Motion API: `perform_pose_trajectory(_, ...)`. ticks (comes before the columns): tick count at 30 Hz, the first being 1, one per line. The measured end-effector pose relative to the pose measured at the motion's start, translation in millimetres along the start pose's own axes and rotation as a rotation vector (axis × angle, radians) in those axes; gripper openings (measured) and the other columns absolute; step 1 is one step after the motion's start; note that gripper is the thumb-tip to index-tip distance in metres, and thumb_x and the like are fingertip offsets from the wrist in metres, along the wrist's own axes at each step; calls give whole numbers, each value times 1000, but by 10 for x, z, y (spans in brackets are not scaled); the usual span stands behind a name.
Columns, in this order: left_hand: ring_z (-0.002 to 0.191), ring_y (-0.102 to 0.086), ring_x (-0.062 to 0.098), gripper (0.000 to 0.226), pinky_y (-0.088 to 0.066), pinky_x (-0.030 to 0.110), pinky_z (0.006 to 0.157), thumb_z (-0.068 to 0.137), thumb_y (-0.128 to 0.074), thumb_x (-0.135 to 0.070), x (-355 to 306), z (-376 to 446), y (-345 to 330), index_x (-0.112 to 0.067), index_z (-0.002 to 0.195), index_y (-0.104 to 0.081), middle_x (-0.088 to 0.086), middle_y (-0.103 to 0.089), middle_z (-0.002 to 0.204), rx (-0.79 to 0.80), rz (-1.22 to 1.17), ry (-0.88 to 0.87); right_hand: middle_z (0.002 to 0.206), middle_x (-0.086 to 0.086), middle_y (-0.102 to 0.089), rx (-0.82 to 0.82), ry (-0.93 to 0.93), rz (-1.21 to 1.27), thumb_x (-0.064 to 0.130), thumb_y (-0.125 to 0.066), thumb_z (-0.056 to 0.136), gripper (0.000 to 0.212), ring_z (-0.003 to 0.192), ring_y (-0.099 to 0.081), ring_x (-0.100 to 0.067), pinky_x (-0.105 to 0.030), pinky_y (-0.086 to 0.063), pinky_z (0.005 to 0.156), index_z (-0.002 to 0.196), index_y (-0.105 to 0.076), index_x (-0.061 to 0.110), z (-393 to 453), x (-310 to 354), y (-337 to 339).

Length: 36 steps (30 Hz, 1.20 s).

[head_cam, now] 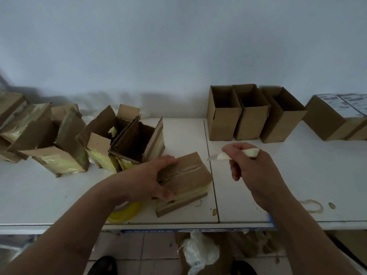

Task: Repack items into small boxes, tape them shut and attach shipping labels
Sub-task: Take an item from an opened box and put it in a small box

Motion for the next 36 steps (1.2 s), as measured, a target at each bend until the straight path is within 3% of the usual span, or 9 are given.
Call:
perform_pose_trajectory(5, 130, -30, 10, 92, -33, 36, 112, 77, -81, -27, 24, 26, 34, -55, 145, -25, -25, -18, 150, 18, 14, 13, 79, -4, -73, 92, -55, 117, 21, -57, 97, 10, 70, -69, -15, -24, -55, 62, 102, -65, 22, 41, -82, -52)
perform_pose_trajectory(14, 126, -24, 3, 91, -29, 33, 113, 80, -79, -28, 13, 20, 39, -52, 147, -22, -27, -12, 154, 28, 57, -10, 83, -5, -74, 177, -107, 120, 18, -56, 98, 16, 73, -70, -15, -22, -55, 64, 109, -67, 21, 68, -176, -2)
perform_pose_trajectory(25, 144, -20, 14, 91, -24, 36, 117, 84, -75, -34, -34, -2, 33, -50, 150, -15, -29, -7, 157, 20, 165, 5, 82, 2, -73, 240, -64, -54, 20, -53, 98, 18, 73, -69, -10, -20, -56, 67, 100, -64, 34, -26, -175, 104)
perform_pose_trajectory(29, 144, -21, 14, 91, -25, 34, 115, 83, -75, -36, -63, -21, 22, -49, 151, -15, -28, -6, 157, 15, 205, 3, 81, 0, -74, 237, -87, -57, 16, -55, 98, 18, 72, -69, -12, -24, -55, 68, 102, -68, 27, -61, -154, 179)
perform_pose_trajectory(33, 144, -21, 15, 95, -25, 36, 115, 79, -73, -52, -93, -21, 4, -44, 153, -14, -25, -6, 159, -34, 243, 30, 78, -7, -73, 182, -144, -12, 14, -54, 98, 17, 67, -67, -15, -29, -54, 67, 102, -69, 18, -91, -160, 275)
perform_pose_trajectory(36, 144, -25, 15, 98, -28, 35, 114, 77, -54, -75, -190, -6, -79, -29, 155, -18, -21, -5, 160, -119, 368, 9, 78, -7, -73, 93, -151, 37, 17, -54, 98, 14, 67, -67, -15, -29, -54, 67, 101, -68, 18, -117, -158, 302)
Point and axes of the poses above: each hand's wrist, its own z-axis towards the middle knuckle, its own y-axis out of the back of the hand, x = y × z, the point moved 2 cm from there along z, towards the middle knuckle
